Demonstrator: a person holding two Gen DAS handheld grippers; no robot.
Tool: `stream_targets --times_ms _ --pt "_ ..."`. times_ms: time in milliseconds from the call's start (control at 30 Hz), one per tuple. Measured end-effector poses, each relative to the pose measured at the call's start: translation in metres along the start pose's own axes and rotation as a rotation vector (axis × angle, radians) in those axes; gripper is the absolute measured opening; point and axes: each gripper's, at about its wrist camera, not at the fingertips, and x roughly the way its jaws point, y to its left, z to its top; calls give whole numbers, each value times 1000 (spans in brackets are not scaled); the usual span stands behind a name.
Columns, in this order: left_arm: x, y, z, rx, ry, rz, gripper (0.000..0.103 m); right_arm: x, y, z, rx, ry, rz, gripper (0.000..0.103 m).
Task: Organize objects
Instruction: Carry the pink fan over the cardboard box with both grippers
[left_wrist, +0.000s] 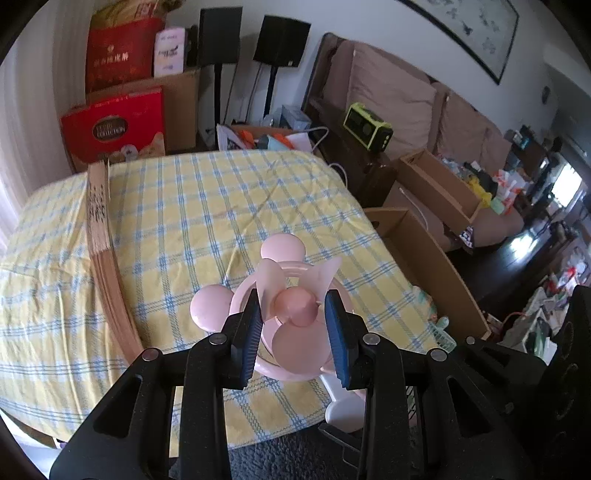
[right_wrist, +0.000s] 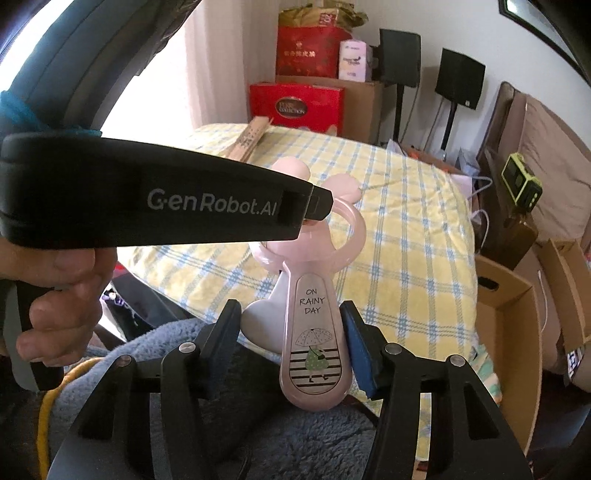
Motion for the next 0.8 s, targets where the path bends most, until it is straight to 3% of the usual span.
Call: stream_targets --times_ms 467,800 --pt "-52 -11 5 50 -66 39 30 -40 15 11 -53 -73 1 56" --pt "-56 -27 8 87 -64 33 29 -50 16 10 -67 -94 -1 56"
